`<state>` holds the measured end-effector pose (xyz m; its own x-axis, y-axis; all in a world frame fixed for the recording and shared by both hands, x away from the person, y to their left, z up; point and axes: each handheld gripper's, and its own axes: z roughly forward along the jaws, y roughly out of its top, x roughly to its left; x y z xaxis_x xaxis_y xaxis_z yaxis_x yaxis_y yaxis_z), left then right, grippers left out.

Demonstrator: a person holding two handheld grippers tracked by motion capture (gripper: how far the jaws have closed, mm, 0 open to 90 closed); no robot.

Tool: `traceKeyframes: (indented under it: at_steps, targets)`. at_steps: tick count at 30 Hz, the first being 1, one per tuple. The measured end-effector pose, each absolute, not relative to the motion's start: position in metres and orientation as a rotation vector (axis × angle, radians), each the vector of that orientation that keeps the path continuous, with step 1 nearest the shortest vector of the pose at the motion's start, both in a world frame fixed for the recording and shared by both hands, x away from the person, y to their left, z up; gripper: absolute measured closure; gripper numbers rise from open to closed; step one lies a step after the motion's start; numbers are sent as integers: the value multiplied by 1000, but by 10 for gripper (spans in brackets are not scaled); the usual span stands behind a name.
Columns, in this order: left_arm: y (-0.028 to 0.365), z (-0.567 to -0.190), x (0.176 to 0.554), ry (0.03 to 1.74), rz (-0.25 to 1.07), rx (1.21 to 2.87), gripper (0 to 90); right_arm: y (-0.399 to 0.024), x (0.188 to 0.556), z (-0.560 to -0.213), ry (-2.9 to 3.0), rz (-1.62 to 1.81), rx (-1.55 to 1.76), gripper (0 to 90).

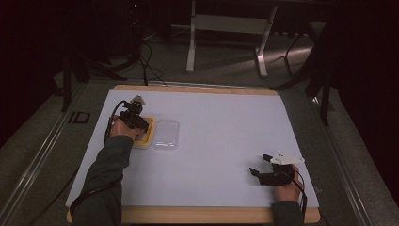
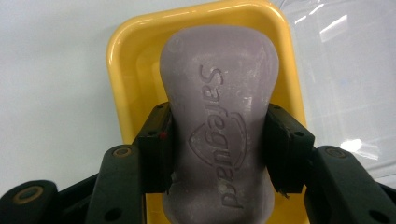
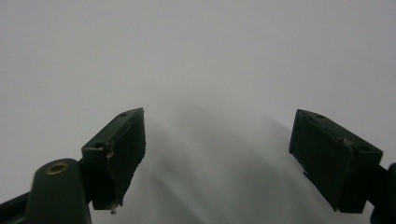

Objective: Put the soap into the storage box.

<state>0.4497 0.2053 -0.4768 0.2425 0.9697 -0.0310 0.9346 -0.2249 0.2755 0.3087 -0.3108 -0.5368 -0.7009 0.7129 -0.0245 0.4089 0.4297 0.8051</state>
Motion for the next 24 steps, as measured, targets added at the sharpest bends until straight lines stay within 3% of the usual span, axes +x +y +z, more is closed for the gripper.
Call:
traceKeyframes:
  at_steps: [24]
  targets:
    - [204,-491,450,1789,206,2291,495,-310,309,-537,2329,1152,958,182]
